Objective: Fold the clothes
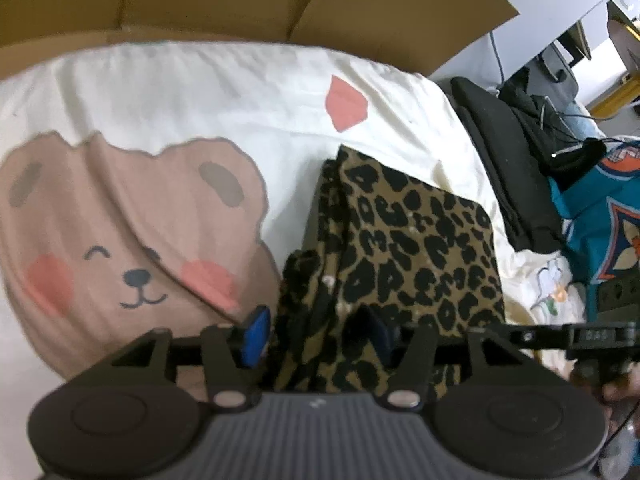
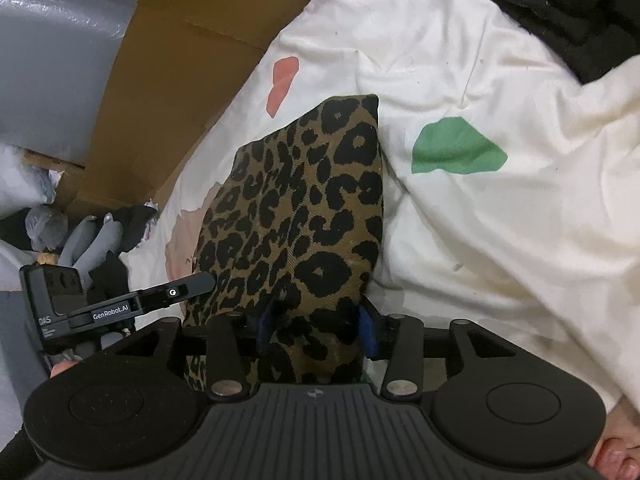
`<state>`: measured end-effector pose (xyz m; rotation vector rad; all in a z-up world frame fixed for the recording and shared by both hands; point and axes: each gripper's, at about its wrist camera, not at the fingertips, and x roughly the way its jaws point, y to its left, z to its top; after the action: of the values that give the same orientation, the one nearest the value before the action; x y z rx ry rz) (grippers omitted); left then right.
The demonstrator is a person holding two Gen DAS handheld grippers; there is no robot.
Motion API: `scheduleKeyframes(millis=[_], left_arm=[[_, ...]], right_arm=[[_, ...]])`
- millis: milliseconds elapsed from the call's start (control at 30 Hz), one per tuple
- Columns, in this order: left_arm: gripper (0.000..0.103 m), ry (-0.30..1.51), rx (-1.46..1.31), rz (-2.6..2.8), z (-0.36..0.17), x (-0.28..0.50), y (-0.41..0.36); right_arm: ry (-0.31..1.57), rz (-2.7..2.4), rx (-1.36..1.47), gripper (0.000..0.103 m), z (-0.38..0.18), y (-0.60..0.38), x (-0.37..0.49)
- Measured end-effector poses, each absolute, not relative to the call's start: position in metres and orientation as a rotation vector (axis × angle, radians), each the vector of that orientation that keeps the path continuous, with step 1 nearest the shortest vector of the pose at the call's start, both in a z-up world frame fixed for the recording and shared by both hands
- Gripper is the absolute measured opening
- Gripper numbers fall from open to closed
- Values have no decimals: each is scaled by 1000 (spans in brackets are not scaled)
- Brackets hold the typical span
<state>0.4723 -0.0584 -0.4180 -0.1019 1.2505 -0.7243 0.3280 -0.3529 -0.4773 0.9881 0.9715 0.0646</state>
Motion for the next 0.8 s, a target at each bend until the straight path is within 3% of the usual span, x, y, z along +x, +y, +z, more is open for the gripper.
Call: scheduleKeyframes(millis=[267, 400, 433, 500, 633, 800], left_arm=[[64, 1298, -156, -779, -433, 485, -63], [47, 1290, -183, -789, -431, 486, -58], [41, 1282, -190, -791, -430, 486, -56], [41, 1279, -211, -796, -429, 487, -53], [55, 1312, -204, -797, -435, 488, -57], [73, 1350, -244, -848, -442, 494, -61]], right_arm=[[980, 83, 1033, 44, -489, -345, 332], [971, 106, 1037, 24, -484, -344, 333], [969, 107, 1041, 24, -482, -345, 333], [966, 104, 1050, 27, -478, -346, 331], [960, 81, 1065, 39, -478, -346, 329], [952, 54, 1121, 43, -488, -348, 333]])
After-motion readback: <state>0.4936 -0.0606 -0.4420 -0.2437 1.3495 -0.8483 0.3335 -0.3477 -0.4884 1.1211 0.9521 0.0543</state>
